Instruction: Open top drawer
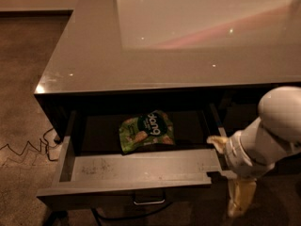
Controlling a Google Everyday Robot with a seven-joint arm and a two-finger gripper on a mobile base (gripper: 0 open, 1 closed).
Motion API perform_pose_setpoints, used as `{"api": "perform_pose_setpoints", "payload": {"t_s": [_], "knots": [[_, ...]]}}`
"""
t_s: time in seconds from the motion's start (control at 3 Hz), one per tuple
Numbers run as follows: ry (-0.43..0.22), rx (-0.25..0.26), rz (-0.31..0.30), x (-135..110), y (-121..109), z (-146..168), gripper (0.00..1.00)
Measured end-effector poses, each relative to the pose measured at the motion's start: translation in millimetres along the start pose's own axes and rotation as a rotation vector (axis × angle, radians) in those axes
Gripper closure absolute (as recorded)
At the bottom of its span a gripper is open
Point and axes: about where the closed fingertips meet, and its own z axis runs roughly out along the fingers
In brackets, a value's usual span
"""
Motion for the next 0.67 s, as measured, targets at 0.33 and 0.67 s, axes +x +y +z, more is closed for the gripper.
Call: {"api": "perform_pose_setpoints", "payload": {"t_s": [0.33,0.67], "knots": [[-0.028,0.076,-0.046,-18.1,-10.8,-24.2,0.18],[-0.049,0.11,-0.064,-30.9,-31.2,-25.8,0.42]]}}
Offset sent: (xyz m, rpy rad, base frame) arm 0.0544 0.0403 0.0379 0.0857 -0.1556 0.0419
